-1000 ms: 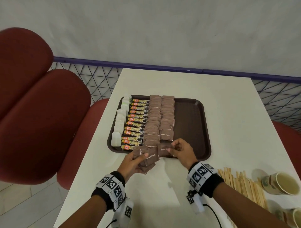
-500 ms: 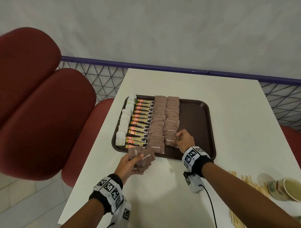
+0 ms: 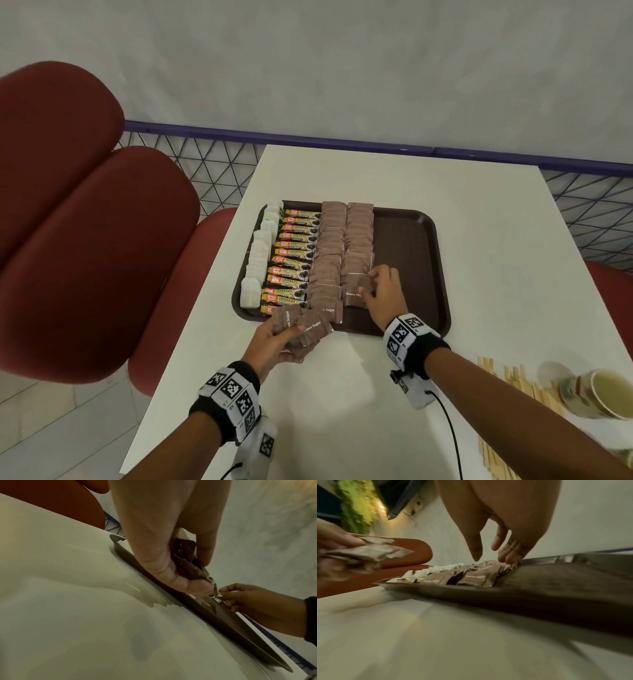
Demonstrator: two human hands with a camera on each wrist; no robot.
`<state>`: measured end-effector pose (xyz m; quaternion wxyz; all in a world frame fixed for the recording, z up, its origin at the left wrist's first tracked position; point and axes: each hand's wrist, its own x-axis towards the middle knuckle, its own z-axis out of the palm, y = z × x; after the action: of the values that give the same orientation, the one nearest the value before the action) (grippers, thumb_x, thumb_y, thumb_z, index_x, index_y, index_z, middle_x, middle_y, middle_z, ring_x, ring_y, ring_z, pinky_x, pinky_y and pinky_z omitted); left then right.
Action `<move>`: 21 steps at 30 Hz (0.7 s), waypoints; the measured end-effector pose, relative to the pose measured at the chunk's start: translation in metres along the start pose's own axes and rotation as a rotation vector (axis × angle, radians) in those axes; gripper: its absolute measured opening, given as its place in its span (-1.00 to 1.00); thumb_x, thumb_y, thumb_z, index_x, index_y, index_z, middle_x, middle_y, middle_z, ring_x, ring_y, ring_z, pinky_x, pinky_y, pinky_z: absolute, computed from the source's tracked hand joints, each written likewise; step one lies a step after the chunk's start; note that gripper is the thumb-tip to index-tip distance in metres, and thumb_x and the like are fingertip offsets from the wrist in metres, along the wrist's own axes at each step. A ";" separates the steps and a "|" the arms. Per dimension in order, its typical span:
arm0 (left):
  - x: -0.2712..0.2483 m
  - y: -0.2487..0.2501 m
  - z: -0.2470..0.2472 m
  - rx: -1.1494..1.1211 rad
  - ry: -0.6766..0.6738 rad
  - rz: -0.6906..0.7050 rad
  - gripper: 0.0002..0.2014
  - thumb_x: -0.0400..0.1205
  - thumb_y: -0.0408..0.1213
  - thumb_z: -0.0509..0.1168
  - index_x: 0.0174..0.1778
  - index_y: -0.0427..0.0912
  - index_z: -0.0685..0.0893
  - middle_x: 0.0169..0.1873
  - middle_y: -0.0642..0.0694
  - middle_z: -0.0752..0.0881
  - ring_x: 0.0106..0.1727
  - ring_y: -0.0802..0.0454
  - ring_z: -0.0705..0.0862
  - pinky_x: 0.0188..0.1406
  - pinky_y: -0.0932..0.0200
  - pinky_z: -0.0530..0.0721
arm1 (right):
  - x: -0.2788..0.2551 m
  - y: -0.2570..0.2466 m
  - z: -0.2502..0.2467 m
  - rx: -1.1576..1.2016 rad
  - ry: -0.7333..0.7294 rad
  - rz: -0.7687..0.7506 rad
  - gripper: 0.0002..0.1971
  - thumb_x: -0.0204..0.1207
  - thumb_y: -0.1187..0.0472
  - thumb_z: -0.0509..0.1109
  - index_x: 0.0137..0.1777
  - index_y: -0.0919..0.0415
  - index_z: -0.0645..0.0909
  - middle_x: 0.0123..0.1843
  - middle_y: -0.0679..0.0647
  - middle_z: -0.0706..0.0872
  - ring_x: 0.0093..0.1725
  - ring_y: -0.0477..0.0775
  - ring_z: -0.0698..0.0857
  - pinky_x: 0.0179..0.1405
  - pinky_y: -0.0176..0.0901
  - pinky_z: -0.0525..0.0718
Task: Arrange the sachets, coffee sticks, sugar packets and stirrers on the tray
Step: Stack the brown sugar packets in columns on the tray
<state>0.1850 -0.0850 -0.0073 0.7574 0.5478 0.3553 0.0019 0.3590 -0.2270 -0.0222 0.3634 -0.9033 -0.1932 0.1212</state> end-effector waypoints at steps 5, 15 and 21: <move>0.003 0.004 0.008 0.031 0.008 0.011 -0.74 0.56 -0.45 0.34 0.13 -0.11 0.63 -0.08 -0.16 0.79 -0.19 -0.15 0.75 -0.41 0.09 0.69 | -0.019 -0.003 0.002 0.110 -0.111 -0.221 -0.85 0.51 0.31 0.38 0.05 0.30 0.57 0.01 0.03 0.46 -0.03 -0.05 0.53 0.04 -0.30 0.50; 0.005 0.005 0.023 0.112 -0.067 -0.011 -0.63 0.54 -0.36 0.39 0.28 -0.13 0.58 0.06 -0.27 0.76 -0.13 -0.18 0.75 -0.39 0.07 0.69 | -0.041 -0.001 -0.005 0.435 -0.457 -0.013 -0.84 0.46 0.36 0.45 -0.04 0.15 0.58 -0.32 -0.08 0.47 -0.34 -0.20 0.45 -0.27 -0.50 0.45; 0.003 0.004 0.021 0.093 -0.023 -0.034 -0.73 0.63 -0.34 0.26 0.26 -0.10 0.57 -0.01 -0.30 0.73 -0.11 -0.19 0.73 -0.32 0.04 0.68 | -0.024 0.014 -0.034 0.341 -0.050 -0.001 -0.91 0.41 0.33 0.49 -0.11 0.27 0.67 -0.27 -0.09 0.56 -0.28 -0.08 0.50 -0.26 -0.52 0.44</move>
<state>0.2004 -0.0997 -0.0024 0.7349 0.5764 0.3557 -0.0338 0.3534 -0.2675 -0.0058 0.5065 -0.8252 -0.1792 0.1744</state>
